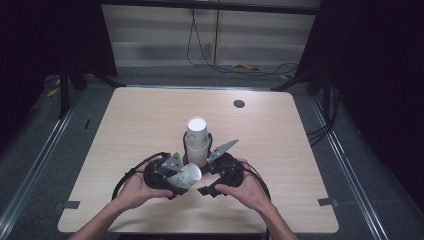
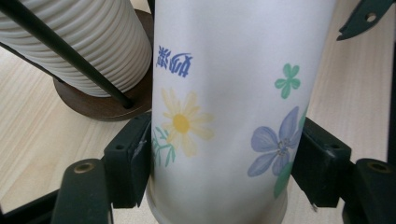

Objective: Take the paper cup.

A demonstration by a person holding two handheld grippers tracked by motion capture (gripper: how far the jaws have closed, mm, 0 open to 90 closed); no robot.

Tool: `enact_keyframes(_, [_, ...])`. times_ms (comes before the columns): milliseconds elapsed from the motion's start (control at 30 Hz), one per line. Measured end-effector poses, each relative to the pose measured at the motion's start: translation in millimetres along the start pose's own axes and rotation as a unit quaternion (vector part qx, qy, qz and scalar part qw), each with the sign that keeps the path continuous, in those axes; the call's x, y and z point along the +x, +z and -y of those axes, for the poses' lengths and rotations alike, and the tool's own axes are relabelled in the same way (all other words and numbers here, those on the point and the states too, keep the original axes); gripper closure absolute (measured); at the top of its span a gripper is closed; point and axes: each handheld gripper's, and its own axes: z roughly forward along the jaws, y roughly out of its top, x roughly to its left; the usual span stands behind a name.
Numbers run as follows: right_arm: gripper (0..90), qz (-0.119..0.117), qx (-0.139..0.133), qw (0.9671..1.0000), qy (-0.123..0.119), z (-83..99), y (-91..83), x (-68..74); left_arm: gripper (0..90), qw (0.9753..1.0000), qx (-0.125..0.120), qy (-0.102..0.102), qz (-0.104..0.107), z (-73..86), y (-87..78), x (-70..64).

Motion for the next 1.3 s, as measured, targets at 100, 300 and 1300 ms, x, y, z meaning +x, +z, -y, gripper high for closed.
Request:
enact_keyframes(100, [18.5, 0.0, 0.007, 1.0, 0.006, 0.3, 1.6, -0.1, 29.9, 0.9999, 0.009, 0.01, 0.004, -1.5, 4.4, -3.1])
enact_keyframes(300, [21.7, -0.01, 0.02, 0.9998, 0.002, -1.4, 3.3, 0.1, 29.9, 0.9996, 0.015, 0.025, 0.002, -7.2, 5.5, -6.6])
enact_keyframes(1300, [20.4, -0.047, 0.053, 0.9974, -0.012, -4.5, 10.8, 1.7, 30.0, 0.9962, 0.047, 0.073, 0.005, -17.2, 16.5, -27.1])
